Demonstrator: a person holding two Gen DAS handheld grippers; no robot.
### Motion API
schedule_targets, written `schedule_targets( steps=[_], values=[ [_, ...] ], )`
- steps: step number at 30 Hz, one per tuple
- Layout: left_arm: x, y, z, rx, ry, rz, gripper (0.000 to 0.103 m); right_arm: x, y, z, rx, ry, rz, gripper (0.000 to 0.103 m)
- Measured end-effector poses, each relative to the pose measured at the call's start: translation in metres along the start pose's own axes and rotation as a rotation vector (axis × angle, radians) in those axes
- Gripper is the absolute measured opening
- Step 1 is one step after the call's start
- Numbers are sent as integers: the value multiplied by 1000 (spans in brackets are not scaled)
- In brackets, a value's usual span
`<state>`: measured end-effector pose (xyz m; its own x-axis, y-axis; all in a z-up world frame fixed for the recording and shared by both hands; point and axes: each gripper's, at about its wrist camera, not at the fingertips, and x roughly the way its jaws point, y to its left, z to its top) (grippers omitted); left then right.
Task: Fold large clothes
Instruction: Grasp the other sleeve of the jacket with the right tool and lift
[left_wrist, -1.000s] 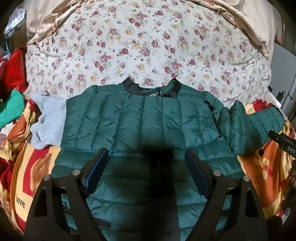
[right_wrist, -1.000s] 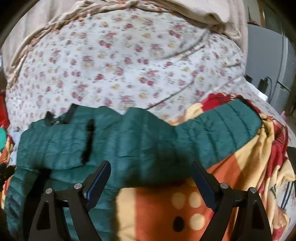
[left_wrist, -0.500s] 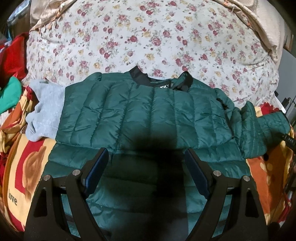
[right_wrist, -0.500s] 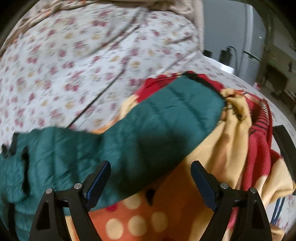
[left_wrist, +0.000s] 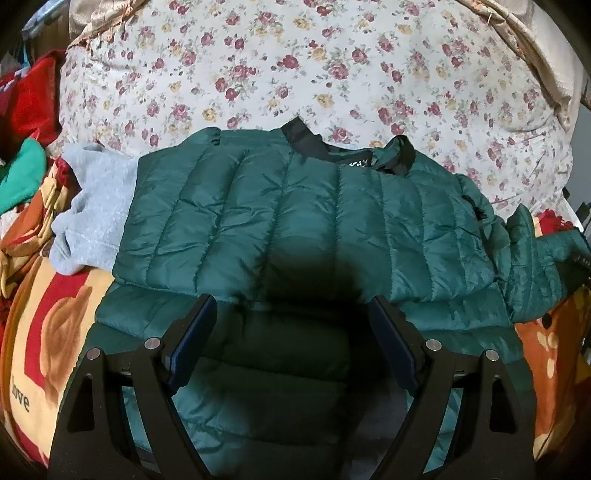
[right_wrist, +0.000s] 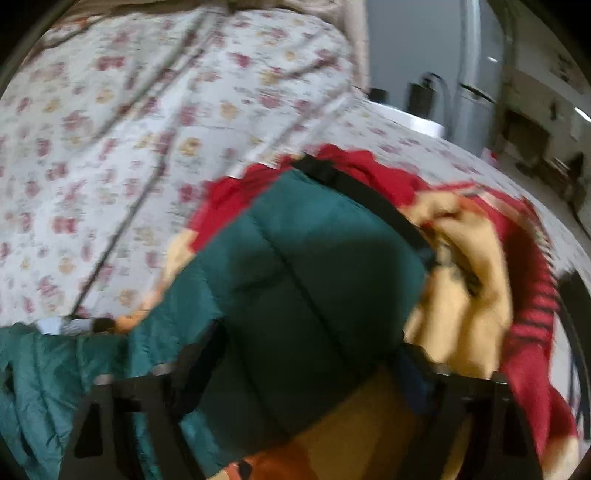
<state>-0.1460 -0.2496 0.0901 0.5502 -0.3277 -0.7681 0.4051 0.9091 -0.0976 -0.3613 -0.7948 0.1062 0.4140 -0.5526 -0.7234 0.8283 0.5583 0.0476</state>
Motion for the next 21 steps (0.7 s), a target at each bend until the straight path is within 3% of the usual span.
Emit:
schedule_targets(
  steps=[3, 4, 11, 21],
  values=[
    [2, 2, -1, -9, 5, 0, 84, -7, 7, -2, -37, -15, 52, 19],
    [1, 2, -1, -9, 4, 1, 84, -13, 10, -4, -44, -23, 100, 17],
    [-10, 2, -1, -5, -20, -15, 84, -68, 64, -26, -210, -91, 266, 14],
    [-30, 11, -5, -11, -50, -14, 84, -130, 132, -57, -327, -144, 386, 12]
  ],
)
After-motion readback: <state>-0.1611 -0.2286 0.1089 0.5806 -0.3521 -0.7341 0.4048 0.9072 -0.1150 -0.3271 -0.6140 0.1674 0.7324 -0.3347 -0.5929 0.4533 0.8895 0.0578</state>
